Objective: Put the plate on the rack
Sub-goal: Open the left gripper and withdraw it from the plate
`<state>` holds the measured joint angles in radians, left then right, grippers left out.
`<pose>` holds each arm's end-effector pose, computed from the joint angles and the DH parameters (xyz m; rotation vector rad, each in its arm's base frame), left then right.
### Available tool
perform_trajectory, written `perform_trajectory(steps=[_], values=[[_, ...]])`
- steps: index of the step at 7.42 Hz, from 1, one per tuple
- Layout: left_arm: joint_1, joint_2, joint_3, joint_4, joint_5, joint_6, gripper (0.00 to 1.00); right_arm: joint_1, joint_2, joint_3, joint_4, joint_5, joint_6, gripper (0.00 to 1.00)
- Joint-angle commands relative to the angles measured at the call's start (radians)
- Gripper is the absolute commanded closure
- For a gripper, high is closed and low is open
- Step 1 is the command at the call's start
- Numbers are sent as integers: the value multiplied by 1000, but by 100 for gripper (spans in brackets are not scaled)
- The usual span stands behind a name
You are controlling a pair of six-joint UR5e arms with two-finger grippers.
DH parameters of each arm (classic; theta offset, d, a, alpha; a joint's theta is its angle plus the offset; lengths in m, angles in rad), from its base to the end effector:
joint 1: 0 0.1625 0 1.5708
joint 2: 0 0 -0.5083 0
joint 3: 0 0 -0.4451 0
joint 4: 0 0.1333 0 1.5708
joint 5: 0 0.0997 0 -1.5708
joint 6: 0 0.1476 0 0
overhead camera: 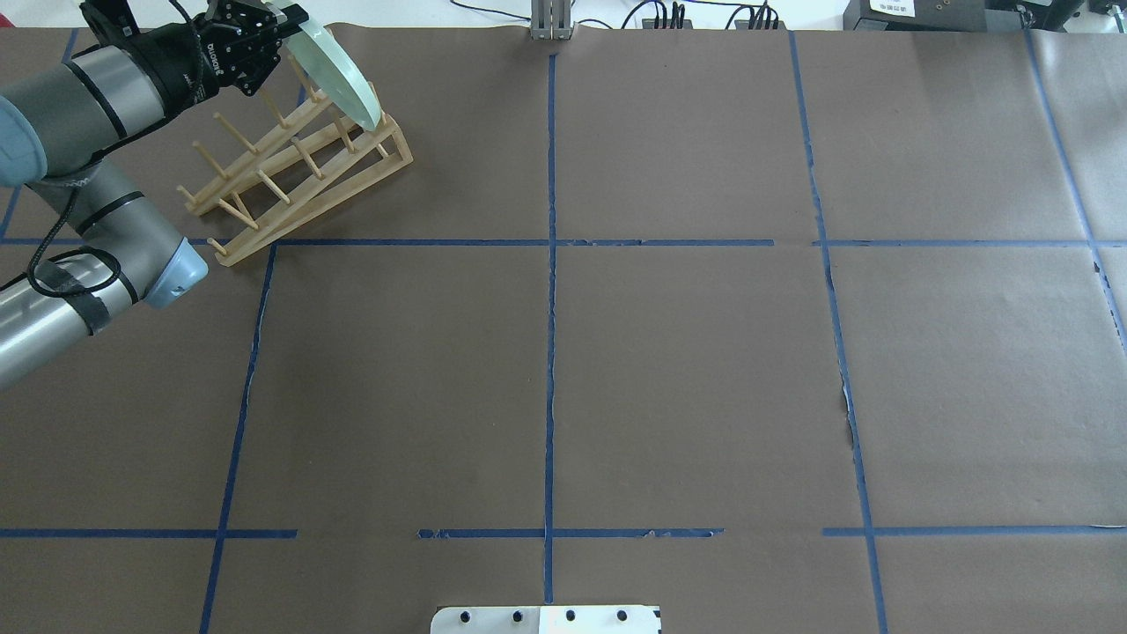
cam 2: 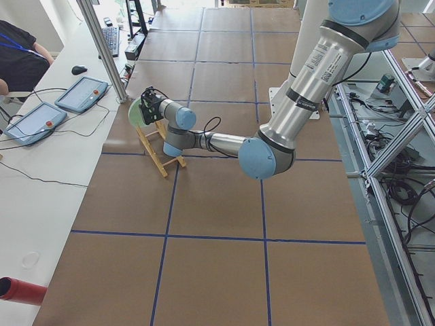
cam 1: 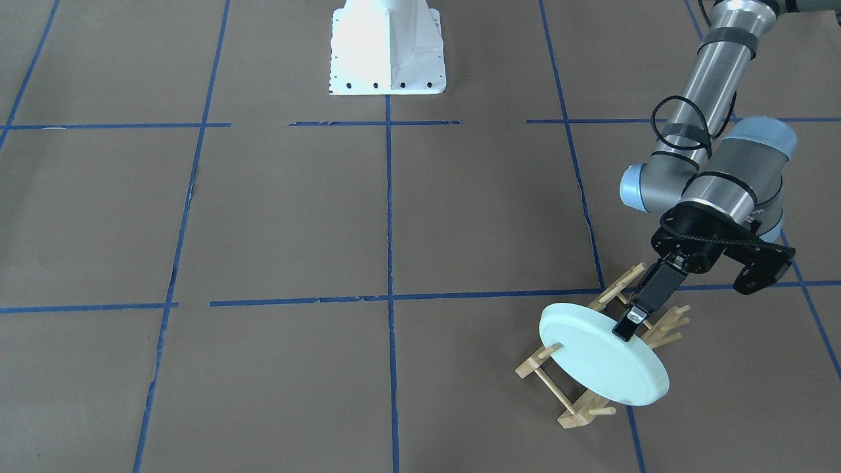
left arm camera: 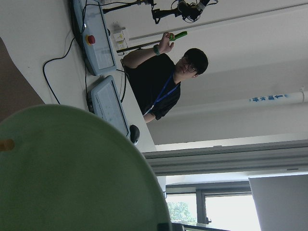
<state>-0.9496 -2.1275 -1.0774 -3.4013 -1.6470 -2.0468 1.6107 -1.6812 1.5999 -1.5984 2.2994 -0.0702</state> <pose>0.3784 -0.7384 0.4246 0.4147 1.9518 -0.8814 0.0539 -0.4730 0.8242 -0.0638 -0.7324 0.0107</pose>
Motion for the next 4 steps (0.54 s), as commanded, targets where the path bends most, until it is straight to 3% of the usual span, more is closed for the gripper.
perform_trajectory(steps=[1, 4], values=[[-1, 1, 0, 0, 1, 0, 0, 0, 0, 0, 0, 0, 0, 0], [-1, 1, 4, 8, 1, 27, 0, 0, 0, 0, 0, 0, 0, 0]])
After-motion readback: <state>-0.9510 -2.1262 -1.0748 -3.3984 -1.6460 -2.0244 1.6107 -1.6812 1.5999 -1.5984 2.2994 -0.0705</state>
